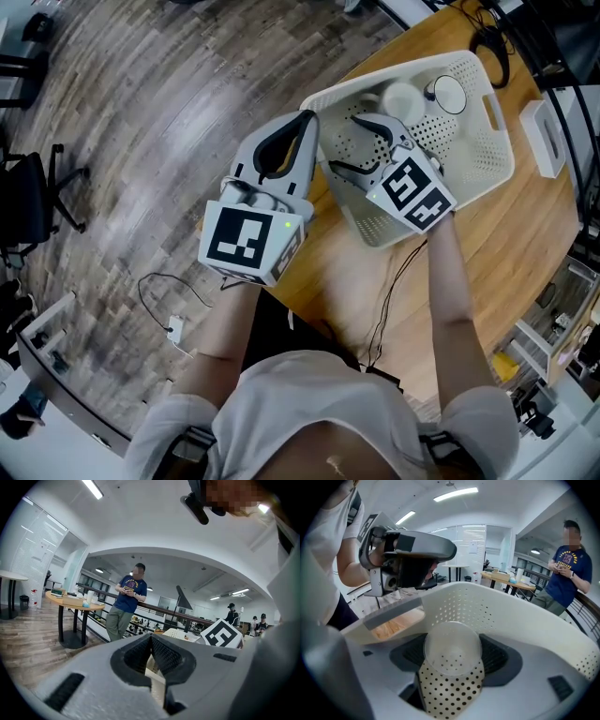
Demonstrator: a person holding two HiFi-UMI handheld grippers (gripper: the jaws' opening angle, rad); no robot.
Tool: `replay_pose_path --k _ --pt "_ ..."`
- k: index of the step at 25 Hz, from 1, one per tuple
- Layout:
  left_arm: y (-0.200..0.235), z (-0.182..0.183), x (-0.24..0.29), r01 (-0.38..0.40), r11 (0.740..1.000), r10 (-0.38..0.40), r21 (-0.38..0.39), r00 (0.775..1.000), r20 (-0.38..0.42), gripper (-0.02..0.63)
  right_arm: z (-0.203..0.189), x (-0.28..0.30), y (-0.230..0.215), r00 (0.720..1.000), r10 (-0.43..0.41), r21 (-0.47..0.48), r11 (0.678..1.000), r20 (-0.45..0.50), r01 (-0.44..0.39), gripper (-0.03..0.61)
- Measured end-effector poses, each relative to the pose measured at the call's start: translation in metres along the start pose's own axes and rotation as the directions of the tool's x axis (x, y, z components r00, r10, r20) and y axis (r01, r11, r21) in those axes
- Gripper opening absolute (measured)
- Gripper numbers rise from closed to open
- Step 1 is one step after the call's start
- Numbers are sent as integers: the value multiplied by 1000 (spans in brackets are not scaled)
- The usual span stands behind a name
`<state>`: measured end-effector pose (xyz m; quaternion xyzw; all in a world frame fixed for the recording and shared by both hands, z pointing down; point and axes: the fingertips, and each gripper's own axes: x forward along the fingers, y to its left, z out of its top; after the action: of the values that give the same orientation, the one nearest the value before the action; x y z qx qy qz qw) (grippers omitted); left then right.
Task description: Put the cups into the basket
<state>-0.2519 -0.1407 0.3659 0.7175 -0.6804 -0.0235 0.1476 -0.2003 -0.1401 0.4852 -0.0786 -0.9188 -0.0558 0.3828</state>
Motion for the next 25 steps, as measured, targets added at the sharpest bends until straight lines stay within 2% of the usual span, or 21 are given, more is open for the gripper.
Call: replay_pose_path --k 6,13,19,25 --pt "4 -3 -2 -5 1000 5 -7 1000 -2 6 -14 13 4 998 11 -18 1000 -56 -12 347" --pt "3 -8 2 3 1000 -3 -13 1000 -9 6 -14 14 1 999 16 39 999 -29 -15 347" --pt "2 -7 4 9 1000 -9 -13 1000 -11 6 -16 15 4 999 30 15 999 -41 -30 348" --pt "6 -5 1 6 1000 -6 -15 1000 -7 6 -8 9 2 999 34 52 998 1 -34 364"
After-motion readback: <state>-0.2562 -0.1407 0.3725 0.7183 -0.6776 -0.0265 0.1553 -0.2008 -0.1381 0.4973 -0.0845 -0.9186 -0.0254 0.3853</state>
